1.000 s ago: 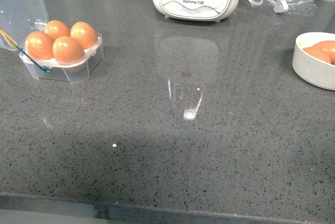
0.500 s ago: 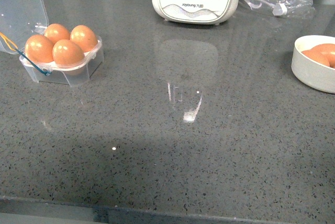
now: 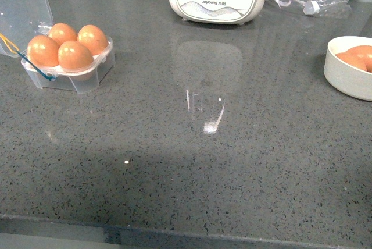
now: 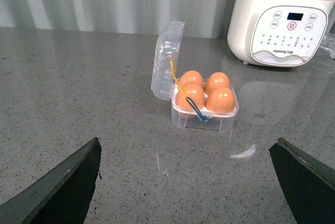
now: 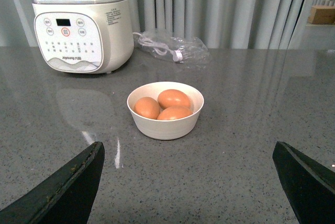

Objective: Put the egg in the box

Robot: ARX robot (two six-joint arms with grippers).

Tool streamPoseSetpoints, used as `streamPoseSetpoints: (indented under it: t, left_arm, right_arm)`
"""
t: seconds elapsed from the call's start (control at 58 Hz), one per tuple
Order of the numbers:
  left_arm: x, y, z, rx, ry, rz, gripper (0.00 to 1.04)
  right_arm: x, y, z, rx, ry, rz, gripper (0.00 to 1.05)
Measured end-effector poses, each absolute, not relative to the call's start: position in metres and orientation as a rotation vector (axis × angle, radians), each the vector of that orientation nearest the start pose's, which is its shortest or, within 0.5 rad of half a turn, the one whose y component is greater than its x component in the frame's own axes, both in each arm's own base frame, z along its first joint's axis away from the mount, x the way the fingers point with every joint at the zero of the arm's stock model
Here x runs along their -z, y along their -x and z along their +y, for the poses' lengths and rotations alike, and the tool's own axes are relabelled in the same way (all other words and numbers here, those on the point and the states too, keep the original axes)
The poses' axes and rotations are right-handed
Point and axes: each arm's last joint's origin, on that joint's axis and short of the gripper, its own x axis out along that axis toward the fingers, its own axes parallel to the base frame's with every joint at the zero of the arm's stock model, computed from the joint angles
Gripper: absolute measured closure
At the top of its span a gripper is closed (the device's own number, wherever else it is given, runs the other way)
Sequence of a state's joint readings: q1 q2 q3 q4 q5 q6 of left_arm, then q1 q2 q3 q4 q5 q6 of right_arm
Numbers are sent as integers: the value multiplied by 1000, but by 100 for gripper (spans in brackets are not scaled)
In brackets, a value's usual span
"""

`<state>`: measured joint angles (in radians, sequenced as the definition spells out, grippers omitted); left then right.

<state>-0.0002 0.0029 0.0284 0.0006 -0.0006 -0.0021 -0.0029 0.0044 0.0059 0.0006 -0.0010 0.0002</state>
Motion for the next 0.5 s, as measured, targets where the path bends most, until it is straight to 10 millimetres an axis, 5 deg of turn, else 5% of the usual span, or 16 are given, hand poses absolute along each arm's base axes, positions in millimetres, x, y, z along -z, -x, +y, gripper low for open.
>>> streamPoseSetpoints:
  t: [0.276, 0.397, 0.5]
  left_arm:
    - [-173, -96, 0, 0, 2, -25, 7]
    - [-171, -98, 2, -102, -8, 337, 7]
    - [-173, -102, 4, -120, 0, 445, 7]
  right_arm:
    - [-165, -98, 0, 2, 0, -2, 7]
    - [-165, -98, 0, 2, 0, -2, 7]
    - [-165, -98, 0, 2, 0, -2, 7]
